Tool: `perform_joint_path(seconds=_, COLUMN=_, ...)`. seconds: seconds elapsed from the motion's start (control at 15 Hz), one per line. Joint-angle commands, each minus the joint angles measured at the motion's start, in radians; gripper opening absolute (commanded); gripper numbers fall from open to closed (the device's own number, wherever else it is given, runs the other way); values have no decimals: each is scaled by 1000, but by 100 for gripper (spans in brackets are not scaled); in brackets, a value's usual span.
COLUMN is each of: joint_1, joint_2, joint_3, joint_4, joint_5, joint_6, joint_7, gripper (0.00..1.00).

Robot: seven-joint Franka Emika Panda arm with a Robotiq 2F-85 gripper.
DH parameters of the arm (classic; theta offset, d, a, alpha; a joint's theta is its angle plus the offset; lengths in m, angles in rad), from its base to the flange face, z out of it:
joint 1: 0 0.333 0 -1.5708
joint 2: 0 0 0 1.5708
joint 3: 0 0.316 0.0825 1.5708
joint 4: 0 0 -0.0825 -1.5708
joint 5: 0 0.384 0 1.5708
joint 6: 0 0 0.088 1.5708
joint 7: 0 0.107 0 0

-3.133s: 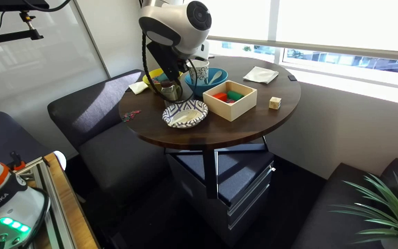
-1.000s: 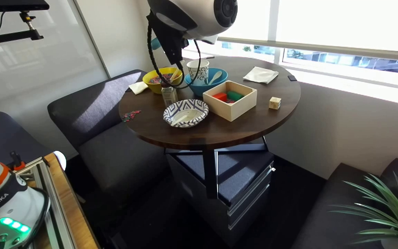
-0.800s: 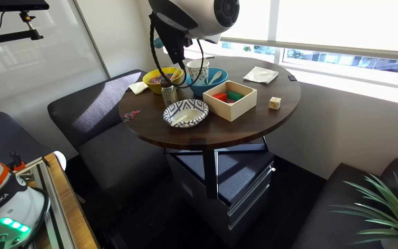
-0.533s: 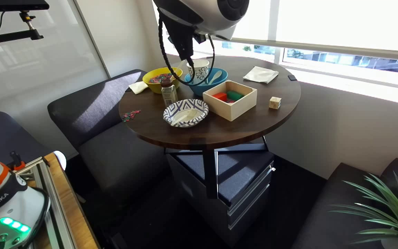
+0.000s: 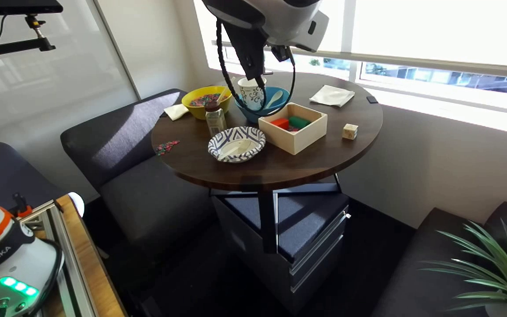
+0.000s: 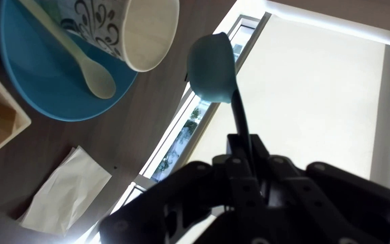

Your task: Use the blue spoon to get cereal from the yellow bowl, then pour the cereal in the white cup

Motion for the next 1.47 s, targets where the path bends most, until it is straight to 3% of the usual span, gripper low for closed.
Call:
perform_joint_path(seconds=0.0, joint_1=31, joint_2=2, joint_3=0, joint_4=4, joint_5=-73, joint_6=122, joint_7=4, gripper=2)
perform_joint_path(seconds=0.27, joint_1=47, joint_2=-10, joint_3=14, joint_4=-5, joint_5=-176, joint_6=197, joint_7=14, gripper=2)
perform_joint_path(seconds=0.67, joint_1=48, joint_2=-58, joint_3=47, joint_4=-32, joint_5=-289, joint_6=161, joint_7=-35, gripper=2)
perform_joint_path(seconds=1.0, joint_1=71, joint_2=-123, joint_3=87, joint_4=-74, joint_5=-351, joint_6=203, joint_7=-251, gripper=2)
perform_joint_path(seconds=1.4, joint_1=114, joint_2=-155, joint_3=118, joint_4=-140, joint_5=-357, joint_6=443, joint_7=-512, gripper=2)
